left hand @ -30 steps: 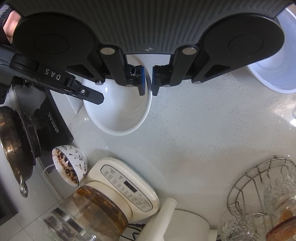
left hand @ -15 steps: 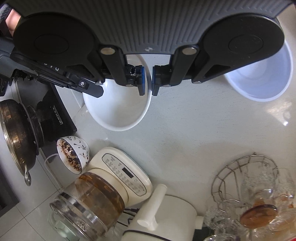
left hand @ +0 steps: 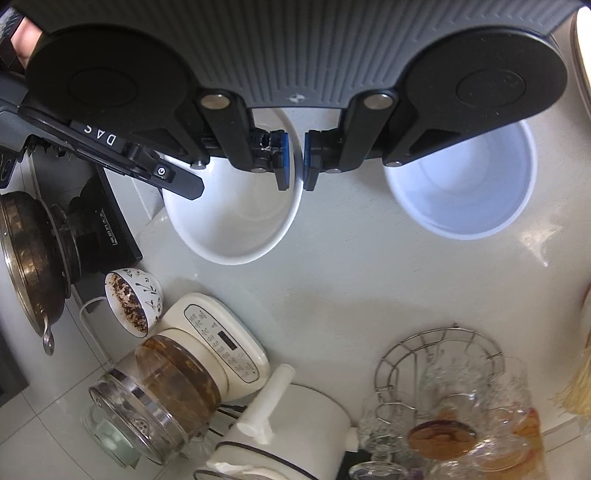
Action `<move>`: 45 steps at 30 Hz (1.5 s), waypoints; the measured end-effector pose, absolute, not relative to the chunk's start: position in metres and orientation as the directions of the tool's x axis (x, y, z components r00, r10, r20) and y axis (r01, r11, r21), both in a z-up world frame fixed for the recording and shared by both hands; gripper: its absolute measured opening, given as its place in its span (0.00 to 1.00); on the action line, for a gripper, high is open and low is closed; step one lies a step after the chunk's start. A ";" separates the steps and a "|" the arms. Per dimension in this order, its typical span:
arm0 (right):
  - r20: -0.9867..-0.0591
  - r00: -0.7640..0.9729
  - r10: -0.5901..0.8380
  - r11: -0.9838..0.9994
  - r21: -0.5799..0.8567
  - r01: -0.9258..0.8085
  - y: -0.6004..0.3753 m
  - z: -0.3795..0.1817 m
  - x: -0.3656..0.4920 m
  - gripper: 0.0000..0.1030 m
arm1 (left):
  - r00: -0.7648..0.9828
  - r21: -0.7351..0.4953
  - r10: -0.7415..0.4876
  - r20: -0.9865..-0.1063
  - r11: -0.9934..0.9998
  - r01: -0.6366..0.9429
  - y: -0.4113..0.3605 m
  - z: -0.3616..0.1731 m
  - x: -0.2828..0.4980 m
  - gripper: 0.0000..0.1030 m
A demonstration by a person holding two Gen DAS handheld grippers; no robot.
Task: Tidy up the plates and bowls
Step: 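Carry the white bowl with both grippers and lower it into the translucent bowls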
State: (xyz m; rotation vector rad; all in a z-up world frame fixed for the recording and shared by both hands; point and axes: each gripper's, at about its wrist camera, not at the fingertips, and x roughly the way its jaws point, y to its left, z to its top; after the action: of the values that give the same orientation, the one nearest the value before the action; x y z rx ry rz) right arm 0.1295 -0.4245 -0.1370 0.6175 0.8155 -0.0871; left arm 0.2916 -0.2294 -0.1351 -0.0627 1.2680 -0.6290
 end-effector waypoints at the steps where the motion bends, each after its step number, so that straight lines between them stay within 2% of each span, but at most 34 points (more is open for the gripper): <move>1: -0.703 0.693 0.160 0.821 0.484 0.302 -0.422 -0.136 0.130 0.11 | 0.158 -0.381 -0.473 -0.867 0.833 0.401 -0.226 -0.134 0.291 0.08; 10: -0.680 0.711 0.177 0.837 0.485 0.255 -0.401 -0.117 0.143 0.12 | 0.208 -0.407 -0.500 -0.841 0.837 0.365 -0.194 -0.116 0.297 0.08; 17: -0.645 0.723 0.249 0.829 0.527 0.185 -0.394 -0.109 0.165 0.12 | 0.260 -0.426 -0.504 -0.823 0.852 0.305 -0.164 -0.110 0.306 0.08; 26: -0.650 0.691 0.315 0.839 0.531 0.117 -0.366 -0.109 0.191 0.12 | 0.322 -0.444 -0.496 -0.806 0.867 0.224 -0.125 -0.107 0.312 0.08; 37: -0.680 0.630 0.375 0.859 0.510 0.038 -0.334 -0.117 0.211 0.12 | 0.356 -0.446 -0.458 -0.815 0.887 0.118 -0.089 -0.119 0.302 0.08; 45: -0.754 0.547 0.364 0.901 0.433 -0.002 -0.310 -0.131 0.220 0.12 | 0.362 -0.434 -0.425 -0.830 0.899 0.060 -0.074 -0.137 0.297 0.08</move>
State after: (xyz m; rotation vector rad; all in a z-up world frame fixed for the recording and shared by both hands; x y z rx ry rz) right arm 0.2204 -0.3099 -0.1305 0.4094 0.9748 0.2238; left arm 0.2967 -0.0738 -0.1366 -0.3582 1.1648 -0.3215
